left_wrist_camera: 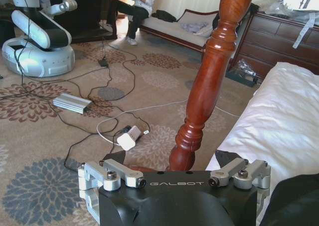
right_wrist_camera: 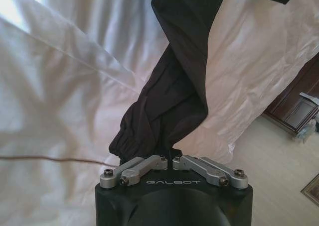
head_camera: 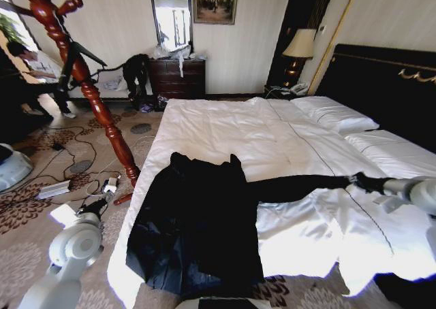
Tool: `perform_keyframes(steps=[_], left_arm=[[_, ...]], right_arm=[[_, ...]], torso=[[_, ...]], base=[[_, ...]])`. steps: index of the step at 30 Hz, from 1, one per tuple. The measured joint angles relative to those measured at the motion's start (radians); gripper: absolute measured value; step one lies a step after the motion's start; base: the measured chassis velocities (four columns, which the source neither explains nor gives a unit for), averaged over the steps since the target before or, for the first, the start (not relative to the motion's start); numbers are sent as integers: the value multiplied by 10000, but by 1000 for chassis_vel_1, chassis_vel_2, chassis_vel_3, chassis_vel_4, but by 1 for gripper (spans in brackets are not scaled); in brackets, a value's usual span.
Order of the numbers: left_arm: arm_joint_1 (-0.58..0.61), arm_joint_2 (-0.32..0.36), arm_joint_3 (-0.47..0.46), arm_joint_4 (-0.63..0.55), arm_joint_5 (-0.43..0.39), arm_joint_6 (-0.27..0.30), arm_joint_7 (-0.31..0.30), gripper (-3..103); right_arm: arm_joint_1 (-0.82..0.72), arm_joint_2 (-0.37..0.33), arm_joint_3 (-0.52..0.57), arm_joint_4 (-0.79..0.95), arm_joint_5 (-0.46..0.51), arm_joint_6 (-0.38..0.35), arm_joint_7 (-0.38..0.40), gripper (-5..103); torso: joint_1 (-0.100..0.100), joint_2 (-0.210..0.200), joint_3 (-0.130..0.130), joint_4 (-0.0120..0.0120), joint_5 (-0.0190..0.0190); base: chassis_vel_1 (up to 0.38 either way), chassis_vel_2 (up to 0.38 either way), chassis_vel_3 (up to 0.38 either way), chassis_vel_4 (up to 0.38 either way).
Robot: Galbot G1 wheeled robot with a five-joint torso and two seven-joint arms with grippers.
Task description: Pick up the clothes from the bed and hang them on the clothes hanger.
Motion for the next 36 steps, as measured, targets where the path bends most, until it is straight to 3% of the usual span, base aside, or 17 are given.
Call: perform_keyframes(steps=[1, 4, 6, 8, 10, 15, 18, 20, 21, 23, 25, 27, 28, 29, 32, 34, 36], left_arm=[[0, 0, 0, 0, 0, 0, 0, 100], [-16, -9, 107, 0, 10, 0, -6, 100], [-20, -8, 119, 1, 12, 0, -6, 100], [-71, -3, 176, 29, 17, 2, -9, 100], [-94, -3, 184, 39, 17, 2, -10, 100], [-150, 30, 169, 129, -6, 7, -10, 100], [-214, 57, 174, 269, -21, 18, -10, 100], [-217, 53, 337, 198, -36, 22, 216, 100], [-217, 53, 337, 198, -36, 22, 216, 100], [-122, 47, 645, -266, -27, -148, 982, 100], [-100, 44, 766, -451, -26, -182, 1197, 100], [-76, 6, 1091, -743, 98, -231, 1578, 100], [-100, 2, 1246, -712, 180, -231, 1741, 100], [-100, 2, 1246, -712, 180, -231, 1741, 100], [-202, -8, 1795, -247, 281, -23, 2056, 100], [-227, -151, 1911, 174, 430, 74, 2058, 100], [-236, -210, 1908, 326, 485, 86, 2035, 100]], right_arm=[[0, 0, 0, 0, 0, 0, 0, -3], [-501, 406, 104, -277, -681, -8, 1773, 12], [-512, 425, 131, -281, -804, -8, 1975, 12], [-473, 446, 434, -234, -1630, 118, 2881, 28], [-424, 419, 601, -175, -1732, 142, 3005, 28], [-319, 202, 1713, 284, -857, -338, 3085, 50], [-635, 15, 1967, 363, 2025, -1737, 3372, 61], [-1348, -272, 1071, 233, 4668, -3508, 4604, 71], [-1348, -272, 1071, 233, 4668, -3508, 4604, 71], [-2032, -453, -240, 677, 7554, -5175, 6097, 82], [-2081, -425, -719, 898, 8516, -5538, 6517, 82], [-1937, -102, -1938, 1438, 11765, -6101, 7490, 93], [-1884, 39, -2125, 1567, 12839, -6140, 7632, 97], [-1884, 39, -2125, 1567, 12839, -6140, 7632, 97], [-1785, 571, -2602, 2148, 16499, -6022, 8027, 100], [-1652, 935, -2920, 2585, 18440, -6078, 8379, 100], [-1623, 1055, -2994, 2692, 18832, -6114, 8467, 100]], torso=[[0, 0, 0, 0, 0], [0, -1, 0, -6, 13], [0, 0, 0, -5, 12], [0, 0, 0, 3, 2], [0, 0, 1, 3, 4], [1, 0, 1, -1, 0], [0, 1, -1, -1, -3], [1, 0, 0, -2, 3], [1, 0, 0, -2, 3], [3, 0, 1, -2, 7], [2, 1, 1, -3, 5], [2, 0, 0, 10, 11], [2, 0, 1, 12, 4], [2, 0, 1, 12, 4], [3, 0, 1, -12, 5], [2, 0, 0, -2, 2], [2, 0, 0, 3, 4]], base=[[0, 0, 0, 0], [0, 0, 0, 0], [0, 0, 0, 0], [0, 0, 0, 0], [0, 0, 0, 0], [0, 0, 0, 0], [0, 0, 0, 0], [0, 0, 0, 0], [0, 0, 0, 0], [0, 0, 0, 0], [0, 0, 0, 0], [0, 0, 0, 0], [0, 0, 0, 0], [0, 0, 0, 0], [0, 0, 0, 0], [0, 0, 0, 0], [0, 0, 0, 0]])
